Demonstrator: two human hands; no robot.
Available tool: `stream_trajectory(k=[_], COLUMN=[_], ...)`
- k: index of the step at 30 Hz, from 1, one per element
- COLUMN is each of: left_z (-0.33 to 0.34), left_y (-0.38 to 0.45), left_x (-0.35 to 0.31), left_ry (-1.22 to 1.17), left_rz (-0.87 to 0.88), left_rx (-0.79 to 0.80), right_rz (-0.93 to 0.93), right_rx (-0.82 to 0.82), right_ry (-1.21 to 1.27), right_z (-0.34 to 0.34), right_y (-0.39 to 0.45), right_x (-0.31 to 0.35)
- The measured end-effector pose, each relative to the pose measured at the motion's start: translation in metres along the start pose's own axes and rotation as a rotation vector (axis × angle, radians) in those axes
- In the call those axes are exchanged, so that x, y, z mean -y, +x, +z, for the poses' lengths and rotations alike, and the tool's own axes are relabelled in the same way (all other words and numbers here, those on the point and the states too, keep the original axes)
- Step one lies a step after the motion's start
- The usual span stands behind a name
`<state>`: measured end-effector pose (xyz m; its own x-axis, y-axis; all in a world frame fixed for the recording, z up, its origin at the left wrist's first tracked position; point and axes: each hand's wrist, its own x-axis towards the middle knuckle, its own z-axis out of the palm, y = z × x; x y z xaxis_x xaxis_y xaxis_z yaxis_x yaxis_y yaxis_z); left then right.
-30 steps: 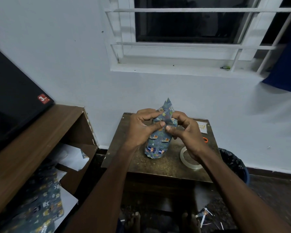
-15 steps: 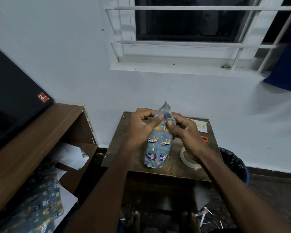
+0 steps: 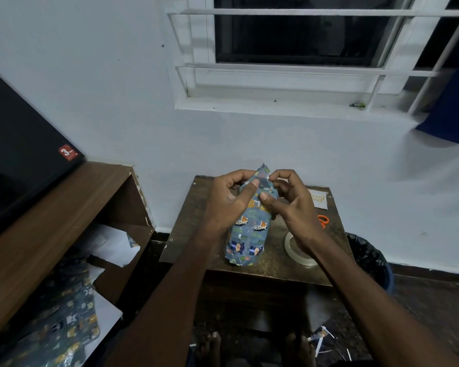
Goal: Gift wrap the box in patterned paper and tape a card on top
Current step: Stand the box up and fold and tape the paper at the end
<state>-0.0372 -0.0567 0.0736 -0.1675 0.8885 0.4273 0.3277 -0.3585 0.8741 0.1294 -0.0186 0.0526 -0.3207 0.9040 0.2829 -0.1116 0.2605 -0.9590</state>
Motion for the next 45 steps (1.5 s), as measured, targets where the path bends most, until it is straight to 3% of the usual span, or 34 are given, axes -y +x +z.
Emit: stream_trajectory(k=[9, 16, 25, 30, 39, 45], left_z=[-0.004, -0.004, 0.000, -0.005, -0.023, -0.024], left_y=[0.004, 0.004, 0.019, 0.031, 0.056, 0.059], left_x=[0.004, 0.003, 0.020, 0.022, 0.002, -0.016], left_ry=[-0.159, -0.346, -0.419, -0.291, 0.116, 0.329], left_rz=[-0.085, -0.256, -0.272, -0.238, -0.210, -0.178], left_rx=[0.133, 0.071, -0.012, -0.085, 0.161, 0.076], right_rz=[-0.029, -0.079, -0.098, -0.122, -0.188, -0.207], right_rx=[0.011, 0.050, 0.054, 0.065, 0.195, 0.197], right_ry=[-0.002, -0.048, -0.097, -0.155, -0.231, -0.315], right_z=[0.000, 0.003, 0.003, -0.001, 0.003, 0.003], right_y=[-0.003, -0.005, 0.002, 0.007, 0.012, 0.019], right_x=[0.006, 0.007, -0.004, -0.012, -0.014, -0.018])
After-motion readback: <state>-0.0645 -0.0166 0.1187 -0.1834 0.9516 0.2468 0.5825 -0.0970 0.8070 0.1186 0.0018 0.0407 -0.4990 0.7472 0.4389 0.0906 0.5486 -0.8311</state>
